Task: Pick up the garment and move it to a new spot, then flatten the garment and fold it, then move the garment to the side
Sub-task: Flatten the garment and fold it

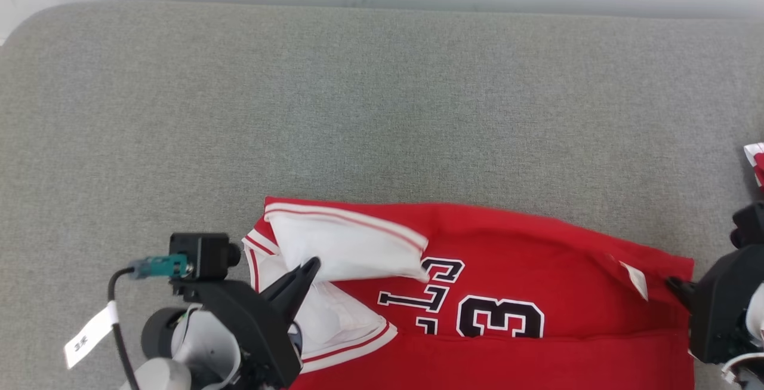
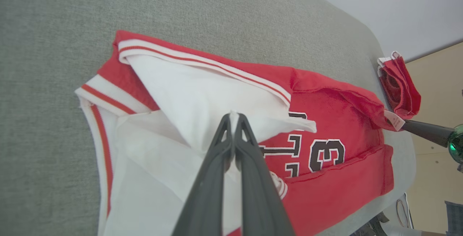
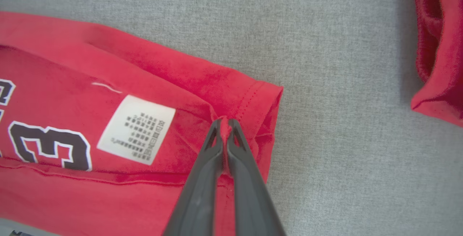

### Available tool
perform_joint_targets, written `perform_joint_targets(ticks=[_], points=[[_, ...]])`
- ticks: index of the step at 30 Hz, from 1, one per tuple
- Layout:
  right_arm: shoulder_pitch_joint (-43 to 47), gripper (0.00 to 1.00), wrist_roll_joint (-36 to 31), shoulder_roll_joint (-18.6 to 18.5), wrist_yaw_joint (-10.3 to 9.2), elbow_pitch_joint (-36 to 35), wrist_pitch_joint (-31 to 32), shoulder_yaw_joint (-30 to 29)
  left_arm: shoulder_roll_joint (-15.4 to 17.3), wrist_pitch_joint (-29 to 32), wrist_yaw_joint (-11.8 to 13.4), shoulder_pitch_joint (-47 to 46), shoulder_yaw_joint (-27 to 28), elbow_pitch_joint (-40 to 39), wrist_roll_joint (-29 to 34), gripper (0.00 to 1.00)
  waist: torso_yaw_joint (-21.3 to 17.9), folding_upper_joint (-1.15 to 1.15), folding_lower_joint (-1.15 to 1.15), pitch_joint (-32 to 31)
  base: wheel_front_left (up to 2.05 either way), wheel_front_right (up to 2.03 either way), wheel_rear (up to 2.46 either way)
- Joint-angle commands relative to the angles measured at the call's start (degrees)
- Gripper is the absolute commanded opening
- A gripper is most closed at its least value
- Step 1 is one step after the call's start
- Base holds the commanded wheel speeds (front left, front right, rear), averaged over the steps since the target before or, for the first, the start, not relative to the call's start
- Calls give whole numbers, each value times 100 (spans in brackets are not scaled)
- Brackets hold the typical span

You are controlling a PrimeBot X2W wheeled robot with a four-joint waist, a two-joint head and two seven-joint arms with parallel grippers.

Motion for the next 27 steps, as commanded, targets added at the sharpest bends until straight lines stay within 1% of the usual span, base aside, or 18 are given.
perform_joint_targets(ticks=[1,7,10,21,27], points=[[62,0,-77,-94,-4,22,-17,-18,55,-37,29,73,50,-36,-41,0,17,0,1,-20,0,0,0],[140,0,-246,-309,-4,71,-2,38,136,-93,56,286,158,-209,-171,0,95,0,1,-101,0,0,0],[136,0,-298,-352,-4,85,2,13,162,-138,77,316,236,-293,-203,0,135,0,1,-134,0,0,0],[157,0,-420,-276,-4,107,5,-36,191,-250,-1,416,361,-553,-340,0,245,0,1,-202,0,0,0],[181,0,-444,-313,-4,31,76,-78,276,-235,89,653,395,-700,-396,0,273,0,1,-217,0,0,0]])
